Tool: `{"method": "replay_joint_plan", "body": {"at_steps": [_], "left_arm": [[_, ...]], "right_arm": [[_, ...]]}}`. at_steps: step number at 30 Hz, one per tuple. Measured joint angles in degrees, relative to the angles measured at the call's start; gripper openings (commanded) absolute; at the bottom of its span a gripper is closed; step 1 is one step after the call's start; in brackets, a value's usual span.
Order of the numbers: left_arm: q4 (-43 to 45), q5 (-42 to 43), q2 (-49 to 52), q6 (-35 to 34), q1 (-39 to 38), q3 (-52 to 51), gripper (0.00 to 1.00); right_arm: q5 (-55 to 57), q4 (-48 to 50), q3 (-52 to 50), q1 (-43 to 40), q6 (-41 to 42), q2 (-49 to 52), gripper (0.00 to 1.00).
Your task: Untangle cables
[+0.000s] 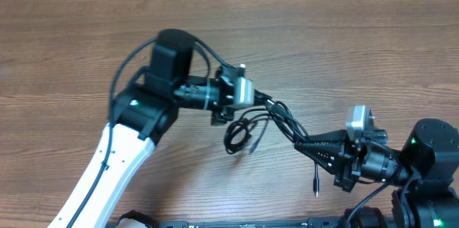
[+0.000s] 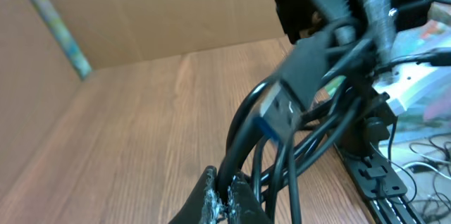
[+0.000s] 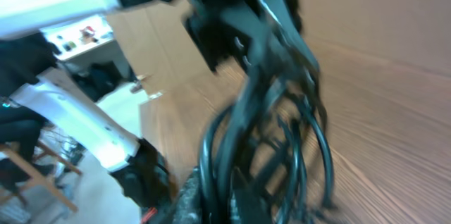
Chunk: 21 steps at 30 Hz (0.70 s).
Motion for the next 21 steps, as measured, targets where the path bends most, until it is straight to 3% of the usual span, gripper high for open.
{"method": "replay_joint_plan", "body": {"at_steps": [6, 14, 21], "left_arm": [[0.76, -1.84, -2.82, -5.2, 4.76, 0.0, 0.04], [0.7, -1.99, -2.93, -14.29, 4.74, 0.0, 0.04], [-0.17, -12.5, -2.95, -27.82, 3.8, 0.0, 0.04]], "right_arm": [[7.15, -0.85, 0.33, 0.33, 0.96, -1.36, 0.56], [11.04, -1.73, 0.33, 0.33, 1.4, -1.38, 0.55], [9.7, -2.03, 0.33, 0.33, 5.38, -1.4, 0.56]]}}
